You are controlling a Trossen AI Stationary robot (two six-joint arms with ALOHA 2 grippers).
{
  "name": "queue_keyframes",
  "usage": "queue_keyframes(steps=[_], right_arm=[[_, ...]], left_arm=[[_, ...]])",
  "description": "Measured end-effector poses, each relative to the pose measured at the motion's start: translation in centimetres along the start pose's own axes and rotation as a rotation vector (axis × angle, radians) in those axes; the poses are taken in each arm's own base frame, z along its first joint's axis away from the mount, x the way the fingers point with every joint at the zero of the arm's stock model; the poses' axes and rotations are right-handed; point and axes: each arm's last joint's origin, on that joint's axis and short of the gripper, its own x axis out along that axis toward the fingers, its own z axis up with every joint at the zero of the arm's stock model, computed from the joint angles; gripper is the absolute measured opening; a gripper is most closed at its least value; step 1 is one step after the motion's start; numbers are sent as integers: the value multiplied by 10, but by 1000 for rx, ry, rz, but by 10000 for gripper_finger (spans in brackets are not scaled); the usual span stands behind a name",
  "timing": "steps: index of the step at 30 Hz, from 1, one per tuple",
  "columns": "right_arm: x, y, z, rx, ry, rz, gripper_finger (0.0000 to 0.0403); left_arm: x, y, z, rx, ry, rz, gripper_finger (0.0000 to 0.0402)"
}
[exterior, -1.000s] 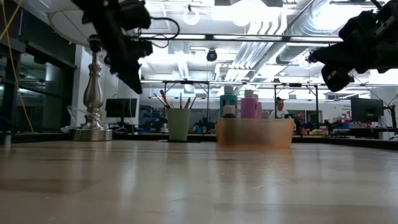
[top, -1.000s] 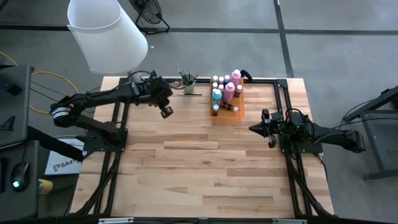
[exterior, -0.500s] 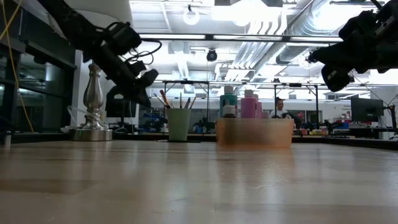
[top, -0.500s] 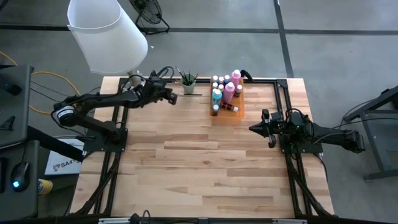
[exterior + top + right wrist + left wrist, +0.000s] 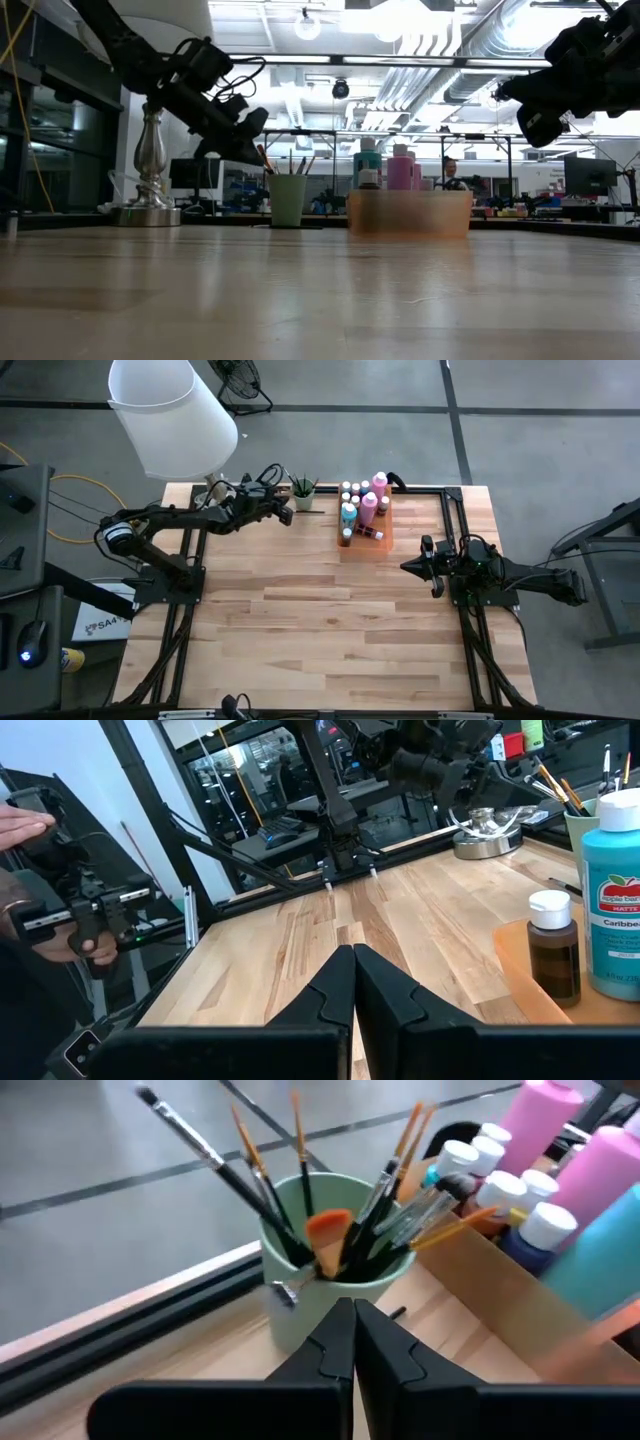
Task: Pick & Place Paint Supplies
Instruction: Put the black paint brush into the green cup
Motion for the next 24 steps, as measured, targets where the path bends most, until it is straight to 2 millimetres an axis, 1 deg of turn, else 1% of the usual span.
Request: queue_keyframes(steps=[4, 9, 14, 17, 21, 24], right_arm=[[0, 0, 0, 0, 0, -1, 2], [0, 0, 0, 0, 0, -1, 2], [0, 0, 0, 0, 0, -1, 2], [0, 0, 0, 0, 0, -1, 2], [0, 0, 0, 0, 0, -1, 2], [0, 0, 0, 0, 1, 0, 2]], left_arm=[[-1, 2, -6, -45, 65, 21, 0], [-3, 3, -11, -40, 120, 38, 0], [-3, 8, -6, -36, 28, 205, 0], [-2, 10, 0, -45, -23, 197, 0], [-2, 8, 5, -43, -66, 162, 0], [-2, 7, 6, -46, -75, 140, 0]])
